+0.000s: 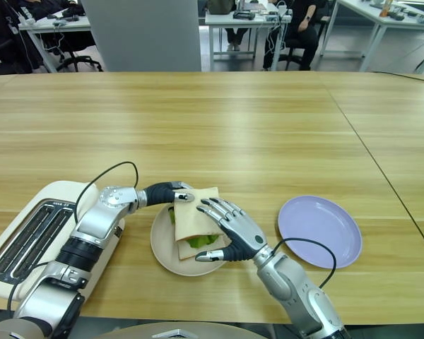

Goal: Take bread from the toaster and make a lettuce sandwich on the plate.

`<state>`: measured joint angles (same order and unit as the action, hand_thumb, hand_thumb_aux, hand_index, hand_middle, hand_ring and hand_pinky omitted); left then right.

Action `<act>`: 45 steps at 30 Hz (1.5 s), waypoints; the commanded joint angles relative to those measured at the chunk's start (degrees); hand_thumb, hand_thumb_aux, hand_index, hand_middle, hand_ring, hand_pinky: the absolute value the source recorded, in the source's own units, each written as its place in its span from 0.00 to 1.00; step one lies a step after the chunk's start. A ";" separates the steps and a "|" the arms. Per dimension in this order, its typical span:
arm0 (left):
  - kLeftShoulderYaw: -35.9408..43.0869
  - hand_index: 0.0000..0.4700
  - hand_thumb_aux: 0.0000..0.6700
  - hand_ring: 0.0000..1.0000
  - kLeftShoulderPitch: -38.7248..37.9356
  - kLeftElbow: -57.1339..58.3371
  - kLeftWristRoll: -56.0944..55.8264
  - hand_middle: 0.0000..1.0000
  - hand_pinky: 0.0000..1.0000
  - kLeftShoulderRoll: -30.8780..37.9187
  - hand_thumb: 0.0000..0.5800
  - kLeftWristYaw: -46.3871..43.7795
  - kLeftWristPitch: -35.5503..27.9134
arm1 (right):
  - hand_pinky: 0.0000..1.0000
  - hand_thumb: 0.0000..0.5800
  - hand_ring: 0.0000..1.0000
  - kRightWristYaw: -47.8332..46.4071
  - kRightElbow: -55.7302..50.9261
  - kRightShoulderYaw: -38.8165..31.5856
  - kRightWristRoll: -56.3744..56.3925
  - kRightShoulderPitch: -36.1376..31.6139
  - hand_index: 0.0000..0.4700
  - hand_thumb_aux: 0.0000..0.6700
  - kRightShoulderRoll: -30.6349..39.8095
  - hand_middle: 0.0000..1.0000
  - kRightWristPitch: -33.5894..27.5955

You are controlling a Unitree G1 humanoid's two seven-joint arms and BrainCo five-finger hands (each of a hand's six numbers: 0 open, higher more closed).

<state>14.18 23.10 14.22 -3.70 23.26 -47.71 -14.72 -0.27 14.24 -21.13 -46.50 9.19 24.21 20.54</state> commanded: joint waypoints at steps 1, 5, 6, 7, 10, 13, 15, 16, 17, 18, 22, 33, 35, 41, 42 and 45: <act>0.03 0.98 1.00 0.81 -1.36 -0.84 1.07 0.81 0.81 0.43 1.00 0.93 0.22 | 0.04 0.00 0.04 -1.68 -3.50 -1.28 0.16 -2.07 0.00 0.00 0.58 0.04 0.87; 0.02 0.98 1.00 0.81 -1.76 -1.35 1.85 0.81 0.81 0.31 1.00 1.91 0.20 | 0.04 0.00 0.04 -1.76 -5.61 -2.05 -0.77 -3.69 0.00 0.00 1.11 0.04 1.12; 0.12 0.98 1.00 0.81 -1.84 -1.44 2.05 0.81 0.81 0.22 1.00 2.19 0.13 | 0.04 0.00 0.04 -1.74 -5.51 -2.16 -1.04 -3.83 0.00 0.00 1.24 0.04 1.16; 0.36 0.98 1.00 0.81 -2.12 -1.65 2.29 0.81 0.81 0.18 1.00 2.35 0.17 | 0.05 0.00 0.05 -1.95 -5.22 -2.40 -1.37 -4.01 0.00 0.00 1.39 0.05 1.19; 1.14 0.98 1.00 0.81 -2.92 -1.94 3.00 0.81 0.81 -0.16 1.00 2.87 0.31 | 0.05 0.00 0.05 -2.66 -4.17 -3.23 -2.70 -4.02 0.00 0.00 1.88 0.05 1.20; 1.61 0.98 1.00 0.81 -3.21 -1.28 3.83 0.81 0.81 -0.39 1.00 3.63 0.79 | 0.04 0.00 0.04 -3.13 -3.75 -4.35 -3.80 -3.25 0.00 0.00 2.39 0.04 1.50; 1.57 0.98 1.00 0.81 -3.18 -0.96 4.19 0.81 0.81 -0.55 1.00 4.11 0.88 | 0.04 0.00 0.04 -3.38 -3.97 -4.97 -4.56 -2.77 0.00 0.00 2.78 0.04 1.38; 1.65 0.98 1.00 0.81 -3.05 -0.75 4.41 0.81 0.81 -0.64 1.00 4.27 0.98 | 0.04 0.00 0.04 -3.54 -4.04 -5.18 -5.15 -2.58 0.00 0.00 2.92 0.04 1.18; 1.75 0.98 1.00 0.80 -2.96 -0.56 4.59 0.80 0.80 -0.78 1.00 4.43 1.07 | 0.04 0.00 0.04 -3.60 -3.95 -5.26 -5.66 -2.45 0.00 0.00 3.02 0.04 0.97; 2.07 0.98 1.00 0.81 -2.89 -0.22 5.11 0.81 0.81 -0.84 1.00 4.65 1.40 | 0.04 0.00 0.04 -3.89 -3.74 -5.42 -6.15 -2.45 0.00 0.00 3.08 0.04 0.80; 3.65 0.98 1.00 0.81 -3.39 0.72 7.01 0.81 0.81 -1.32 1.00 5.49 2.37 | 0.04 0.00 0.04 -4.58 -2.27 -6.04 -7.29 -2.52 0.00 0.00 3.47 0.04 1.05; 4.83 0.98 1.00 0.81 -4.16 0.44 8.54 0.81 0.81 -2.25 1.00 5.73 2.58 | 0.04 0.00 0.04 -7.69 -9.13 -8.59 -3.43 -0.53 0.00 0.00 4.60 0.04 1.50; 4.94 0.98 1.00 0.81 -4.63 -0.10 8.67 0.81 0.81 -2.32 1.00 5.76 2.43 | 0.04 0.00 0.04 -8.30 -9.85 -8.73 -2.28 -0.75 0.00 0.00 4.45 0.04 1.32; 4.79 0.98 1.00 0.81 -5.15 -0.65 9.02 0.81 0.81 -2.37 1.00 6.23 2.20 | 0.04 0.00 0.04 -9.28 -12.09 -8.63 1.06 -1.13 0.00 0.00 4.81 0.04 1.64; 4.90 0.98 1.00 0.81 -5.18 -0.84 9.21 0.81 0.81 -2.29 1.00 6.32 2.14 | 0.04 0.00 0.04 -9.41 -12.39 -8.57 1.68 -1.15 0.00 0.00 4.93 0.04 1.85; 5.21 0.98 1.00 0.82 -5.36 -1.73 10.07 0.82 0.82 -1.84 1.00 6.76 2.17 | 0.04 0.00 0.04 -10.41 -12.93 -8.50 4.18 -0.95 0.00 0.00 5.04 0.04 2.11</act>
<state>18.05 18.62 13.04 5.31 21.19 -40.83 -11.82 -6.71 6.14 -28.18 -42.84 6.78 28.24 23.79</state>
